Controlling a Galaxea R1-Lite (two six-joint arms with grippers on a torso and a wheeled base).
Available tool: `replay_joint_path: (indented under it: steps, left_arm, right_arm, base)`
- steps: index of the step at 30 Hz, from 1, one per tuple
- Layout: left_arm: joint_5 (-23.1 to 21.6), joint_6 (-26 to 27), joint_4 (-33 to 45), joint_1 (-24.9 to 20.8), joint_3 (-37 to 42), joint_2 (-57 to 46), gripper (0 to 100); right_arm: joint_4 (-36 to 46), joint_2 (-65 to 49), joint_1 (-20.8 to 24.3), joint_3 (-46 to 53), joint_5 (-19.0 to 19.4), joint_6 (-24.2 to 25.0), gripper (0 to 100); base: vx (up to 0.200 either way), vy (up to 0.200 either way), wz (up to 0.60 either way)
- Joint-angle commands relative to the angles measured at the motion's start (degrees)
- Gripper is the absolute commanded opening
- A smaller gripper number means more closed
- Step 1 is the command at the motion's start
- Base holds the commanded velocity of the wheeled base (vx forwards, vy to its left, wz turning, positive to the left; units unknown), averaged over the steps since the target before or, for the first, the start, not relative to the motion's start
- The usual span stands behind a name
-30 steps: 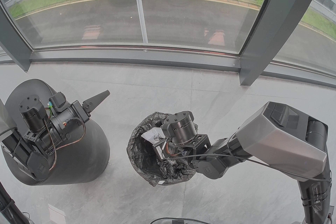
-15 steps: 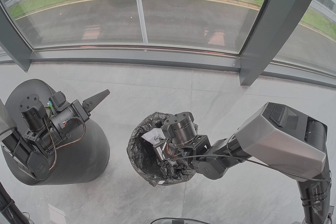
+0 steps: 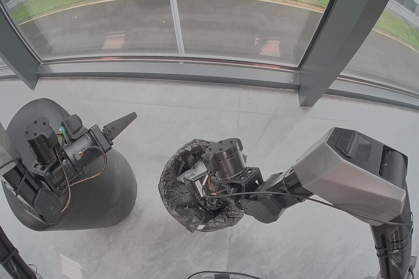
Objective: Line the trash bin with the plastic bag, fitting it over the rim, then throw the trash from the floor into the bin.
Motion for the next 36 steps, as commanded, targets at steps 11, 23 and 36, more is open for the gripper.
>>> replay_joint_path:
  steps: [11, 23, 36]
  left_arm:
    - [0.01, -0.01, -0.02, -0.03, -0.01, 0.46, 100]
    - [0.01, -0.01, -0.02, -0.03, -0.01, 0.54, 100]
    - [0.01, 0.08, -0.11, -0.21, 0.17, 0.89, 100]
  right_arm:
    - [-1.97, -1.94, 0.84, 2.22, 0.43, 0.4, 100]
    - [-0.65, 7.2, 1.71, -3.85, 4.03, 3.03, 100]
    - [5.77, 13.18, -0.13, -14.66, 3.33, 5.32, 100]
  base:
    - [0.0, 0.0, 0.0]
    - [0.0, 0.0, 0.0]
    - [0.0, 0.0, 0.0]
